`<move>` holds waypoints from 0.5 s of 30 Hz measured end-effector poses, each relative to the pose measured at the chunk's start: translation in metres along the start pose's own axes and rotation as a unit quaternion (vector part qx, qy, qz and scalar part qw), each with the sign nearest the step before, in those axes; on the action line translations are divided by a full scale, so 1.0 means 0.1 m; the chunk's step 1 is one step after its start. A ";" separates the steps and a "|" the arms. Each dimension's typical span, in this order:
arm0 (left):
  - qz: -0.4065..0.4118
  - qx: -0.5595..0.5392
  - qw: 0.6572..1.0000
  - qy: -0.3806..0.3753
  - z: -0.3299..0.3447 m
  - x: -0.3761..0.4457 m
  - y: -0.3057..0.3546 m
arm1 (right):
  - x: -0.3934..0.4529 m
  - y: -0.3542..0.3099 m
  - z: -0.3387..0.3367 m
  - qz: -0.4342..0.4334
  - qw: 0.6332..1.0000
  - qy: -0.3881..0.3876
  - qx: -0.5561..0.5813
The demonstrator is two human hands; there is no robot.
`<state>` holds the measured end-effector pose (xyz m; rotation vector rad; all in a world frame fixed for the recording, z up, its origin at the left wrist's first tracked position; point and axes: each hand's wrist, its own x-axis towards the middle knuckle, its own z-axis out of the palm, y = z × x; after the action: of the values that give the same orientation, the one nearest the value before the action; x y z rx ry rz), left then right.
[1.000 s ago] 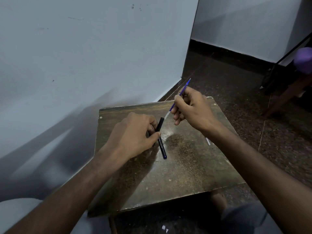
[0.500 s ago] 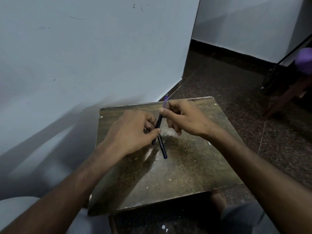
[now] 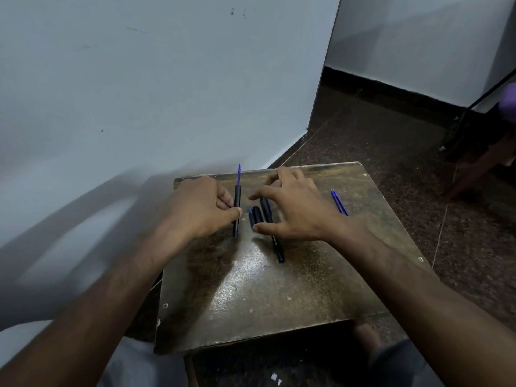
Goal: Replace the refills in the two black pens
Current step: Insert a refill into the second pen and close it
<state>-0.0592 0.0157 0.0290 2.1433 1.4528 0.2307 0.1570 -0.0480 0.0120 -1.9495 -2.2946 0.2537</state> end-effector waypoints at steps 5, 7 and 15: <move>-0.002 0.035 0.999 0.024 0.02 0.01 -0.04 | 0.10 -0.07 0.03 0.002 0.999 -0.023 -0.031; -0.004 0.037 0.999 0.028 0.04 -0.01 -0.04 | 0.12 -0.10 0.04 0.000 0.999 -0.031 -0.025; -0.007 0.035 0.999 0.030 0.03 -0.01 -0.03 | 0.16 -0.14 -0.04 0.004 0.993 0.028 0.111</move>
<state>-0.0606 0.0145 0.0248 2.1980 1.5294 0.2449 0.1412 -0.0338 0.0187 -1.8321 -2.1222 0.4298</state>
